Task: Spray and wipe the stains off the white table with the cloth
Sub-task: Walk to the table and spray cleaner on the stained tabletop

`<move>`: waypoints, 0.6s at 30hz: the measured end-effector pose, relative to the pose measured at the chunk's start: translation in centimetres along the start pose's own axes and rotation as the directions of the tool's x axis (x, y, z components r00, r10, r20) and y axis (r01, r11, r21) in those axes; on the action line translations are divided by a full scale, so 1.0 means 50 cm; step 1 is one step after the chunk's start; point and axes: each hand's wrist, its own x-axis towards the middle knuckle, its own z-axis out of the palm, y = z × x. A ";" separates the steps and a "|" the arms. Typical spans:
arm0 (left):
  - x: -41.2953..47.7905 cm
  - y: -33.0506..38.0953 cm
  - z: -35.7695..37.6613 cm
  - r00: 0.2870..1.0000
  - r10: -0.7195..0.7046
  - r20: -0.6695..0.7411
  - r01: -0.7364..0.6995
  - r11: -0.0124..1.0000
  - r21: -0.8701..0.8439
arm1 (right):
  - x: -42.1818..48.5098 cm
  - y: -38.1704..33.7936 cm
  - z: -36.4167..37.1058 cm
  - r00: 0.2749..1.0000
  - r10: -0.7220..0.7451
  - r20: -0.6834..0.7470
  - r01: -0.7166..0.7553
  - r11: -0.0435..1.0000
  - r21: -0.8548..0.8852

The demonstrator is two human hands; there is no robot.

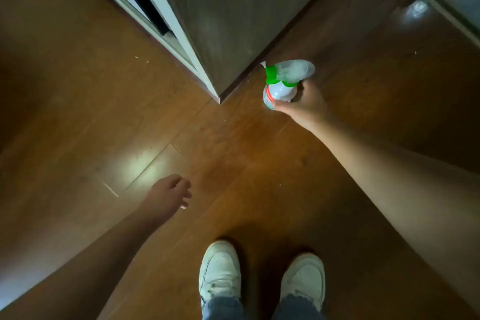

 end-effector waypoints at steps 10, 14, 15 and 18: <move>-0.013 -0.015 -0.015 1.000 0.002 -0.003 -0.001 1.000 0.026 | -0.062 -0.019 0.024 0.988 0.053 -0.146 -0.067 0.993 -0.094; -0.116 -0.008 -0.042 1.000 -0.012 0.026 0.010 0.998 0.059 | -0.189 -0.089 -0.004 0.987 0.105 -0.120 -0.108 0.994 -0.018; -0.149 -0.004 -0.054 0.999 -0.021 0.031 0.019 0.997 0.069 | -0.225 -0.115 -0.013 0.988 0.117 -0.100 -0.117 0.993 0.006; -0.257 0.014 -0.100 0.997 -0.062 0.054 0.057 0.994 0.091 | -0.339 -0.208 -0.051 0.979 0.184 -0.092 -0.182 0.983 0.031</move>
